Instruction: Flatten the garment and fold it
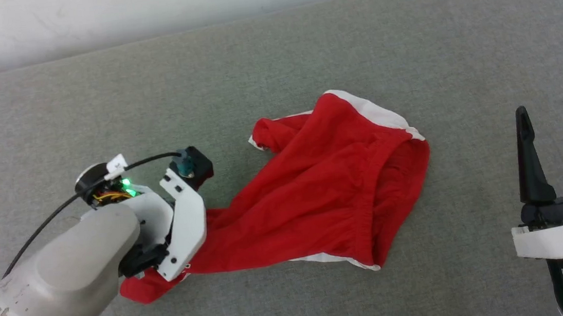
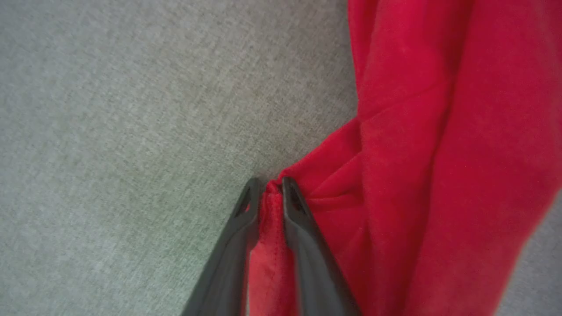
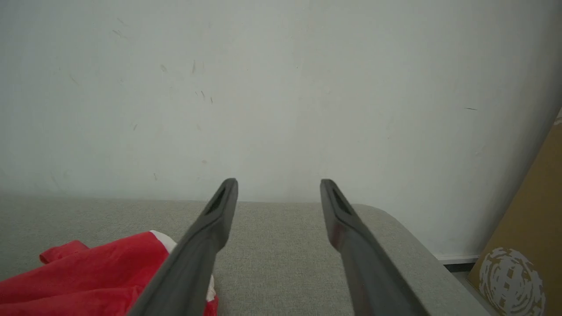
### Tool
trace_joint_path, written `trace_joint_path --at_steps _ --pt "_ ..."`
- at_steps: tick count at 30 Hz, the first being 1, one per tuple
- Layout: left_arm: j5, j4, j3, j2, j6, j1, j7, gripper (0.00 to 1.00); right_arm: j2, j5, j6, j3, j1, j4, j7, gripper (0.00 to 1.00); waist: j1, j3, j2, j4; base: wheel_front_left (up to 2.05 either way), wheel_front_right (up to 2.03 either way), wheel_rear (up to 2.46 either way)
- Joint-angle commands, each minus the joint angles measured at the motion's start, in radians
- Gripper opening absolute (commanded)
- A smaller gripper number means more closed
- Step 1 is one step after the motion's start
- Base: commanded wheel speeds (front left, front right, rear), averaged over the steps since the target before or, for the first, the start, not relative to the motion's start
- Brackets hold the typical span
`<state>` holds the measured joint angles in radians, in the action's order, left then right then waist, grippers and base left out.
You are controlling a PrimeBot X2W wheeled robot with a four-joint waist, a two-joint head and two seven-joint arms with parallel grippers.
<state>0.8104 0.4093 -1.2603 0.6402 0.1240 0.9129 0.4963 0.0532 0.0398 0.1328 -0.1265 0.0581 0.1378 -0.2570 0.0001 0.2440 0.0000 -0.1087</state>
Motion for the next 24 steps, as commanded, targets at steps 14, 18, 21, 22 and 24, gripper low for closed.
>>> trace_joint_path --at_steps 14,18,21,22,24 --pt "-0.009 0.093 0.045 0.037 0.0 0.187 -0.256 0.0 -0.003 -0.006 -0.002 0.013 0.055 0.015 -0.005 1.0 -0.0001 0.075 0.0 -0.036 0.0 0.0 0.0" --pt "-0.023 0.254 0.063 -0.014 -0.015 0.219 -0.325 0.0 -0.003 -0.014 -0.002 0.034 0.083 0.019 -0.005 1.0 -0.0001 0.126 0.0 -0.08 0.0 0.0 0.0" --pt "-0.05 0.375 0.065 -0.042 -0.034 0.232 -0.392 0.0 -0.003 -0.008 -0.002 0.038 0.097 0.02 -0.005 1.0 -0.0001 0.157 0.0 -0.11 0.0 0.0 0.0" --pt "-0.059 0.413 0.064 -0.05 -0.042 0.234 -0.416 0.0 -0.003 -0.006 -0.002 0.039 0.1 0.02 -0.005 1.0 -0.0001 0.163 0.0 -0.117 0.0 0.0 0.0" --pt "-0.068 0.482 0.056 -0.064 -0.041 0.224 -0.443 0.0 -0.003 -0.003 -0.002 0.041 0.102 0.017 -0.005 1.0 -0.0001 0.167 0.0 -0.127 0.0 0.0 0.0"
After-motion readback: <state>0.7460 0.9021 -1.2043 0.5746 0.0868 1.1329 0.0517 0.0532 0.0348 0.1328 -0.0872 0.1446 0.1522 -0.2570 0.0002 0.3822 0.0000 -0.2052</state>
